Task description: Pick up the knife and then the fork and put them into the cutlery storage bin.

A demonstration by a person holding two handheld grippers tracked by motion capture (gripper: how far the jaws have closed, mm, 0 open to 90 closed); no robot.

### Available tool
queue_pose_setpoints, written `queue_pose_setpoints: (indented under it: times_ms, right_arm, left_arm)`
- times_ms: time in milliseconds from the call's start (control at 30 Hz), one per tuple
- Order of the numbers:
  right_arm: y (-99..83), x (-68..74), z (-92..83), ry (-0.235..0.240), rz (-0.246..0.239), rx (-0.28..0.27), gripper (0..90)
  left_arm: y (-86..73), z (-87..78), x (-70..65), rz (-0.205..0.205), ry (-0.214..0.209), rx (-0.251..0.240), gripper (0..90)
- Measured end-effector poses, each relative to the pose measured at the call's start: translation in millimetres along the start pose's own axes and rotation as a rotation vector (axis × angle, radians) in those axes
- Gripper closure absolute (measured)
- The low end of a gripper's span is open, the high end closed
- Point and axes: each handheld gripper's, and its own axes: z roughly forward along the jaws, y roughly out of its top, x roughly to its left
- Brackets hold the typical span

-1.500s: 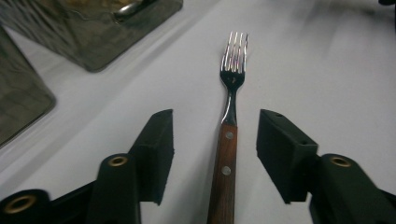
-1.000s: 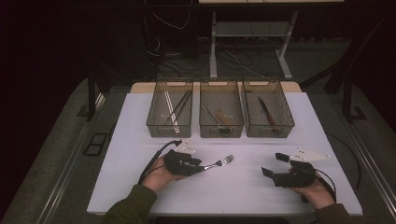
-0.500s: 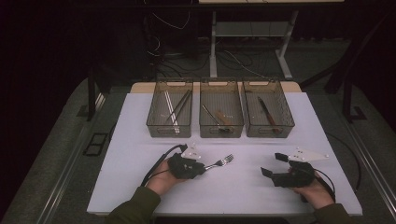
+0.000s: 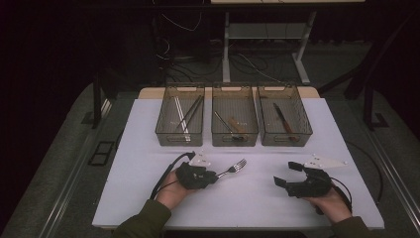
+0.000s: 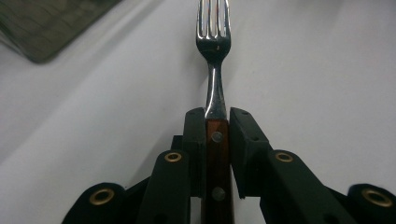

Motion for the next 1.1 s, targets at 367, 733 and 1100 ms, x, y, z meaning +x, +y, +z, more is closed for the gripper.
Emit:
queue_pose_setpoints:
  times_ms: [367, 733, 1100]
  right_arm:
    - [27.8, 13.6, 13.9, 0.127, 0.035, -0.023, 15.0]
    - [53.0, 26.2, 47.7, 0.202, 0.06, -0.044, 36.5]
    - [57.2, 27.2, 70.6, 0.27, 0.136, -0.045, 63.2]
  left_arm:
    - [12.8, -13.7, -15.9, 0.003, 0.015, -0.089, 76.8]
    - [18.4, -16.4, -25.6, 0.019, 0.028, -0.137, 76.8]
    - [17.9, -19.4, -24.9, 0.015, 0.04, -0.155, 76.7]
